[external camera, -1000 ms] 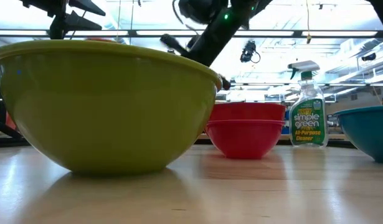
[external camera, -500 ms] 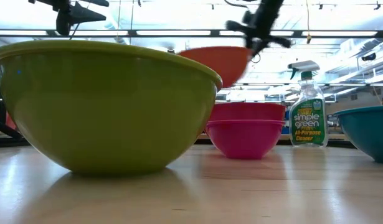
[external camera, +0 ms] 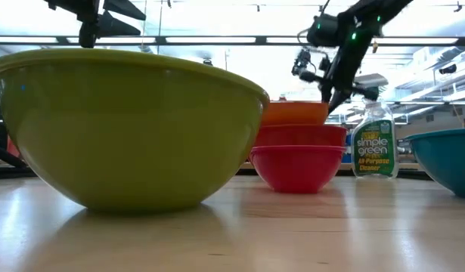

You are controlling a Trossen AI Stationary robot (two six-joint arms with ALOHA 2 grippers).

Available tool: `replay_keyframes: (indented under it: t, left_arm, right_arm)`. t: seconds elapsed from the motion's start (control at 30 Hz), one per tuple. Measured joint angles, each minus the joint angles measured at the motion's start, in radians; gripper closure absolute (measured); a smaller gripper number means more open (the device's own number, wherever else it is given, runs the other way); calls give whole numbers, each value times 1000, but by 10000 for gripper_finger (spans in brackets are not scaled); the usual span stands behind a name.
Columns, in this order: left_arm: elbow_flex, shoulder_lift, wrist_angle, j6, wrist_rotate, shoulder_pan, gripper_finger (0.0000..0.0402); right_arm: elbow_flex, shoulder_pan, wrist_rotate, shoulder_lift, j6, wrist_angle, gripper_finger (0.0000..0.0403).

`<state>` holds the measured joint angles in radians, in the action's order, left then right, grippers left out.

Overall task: Nest bowls inside each other
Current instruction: Stack the orange bowl on top of the red bowl, then stack the green bowl on top of the orange bowls

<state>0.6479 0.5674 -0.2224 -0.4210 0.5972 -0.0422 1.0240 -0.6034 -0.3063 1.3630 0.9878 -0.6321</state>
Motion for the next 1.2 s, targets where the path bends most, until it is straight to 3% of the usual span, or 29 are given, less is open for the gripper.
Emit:
replay_keyframes:
  t: [0.13, 0.27, 0.5, 0.9, 1.2]
  left_arm:
    - [0, 7, 1, -13, 0, 1, 209]
    - [0, 9, 0, -13, 0, 1, 209]
    - [0, 9, 1, -14, 0, 1, 209]
    - [0, 8, 1, -23, 0, 1, 209]
    - [0, 8, -46, -28, 0, 1, 209]
  right_arm:
    - [-33, -2, -6, 44, 11, 65, 375]
    - [-39, -5, 12, 95, 8, 23, 370]
    - [-38, -4, 48, 125, -27, 27, 337]
    - [-37, -4, 73, 61, -102, 16, 239]
    - [-37, 28, 98, -91, -208, -12, 226]
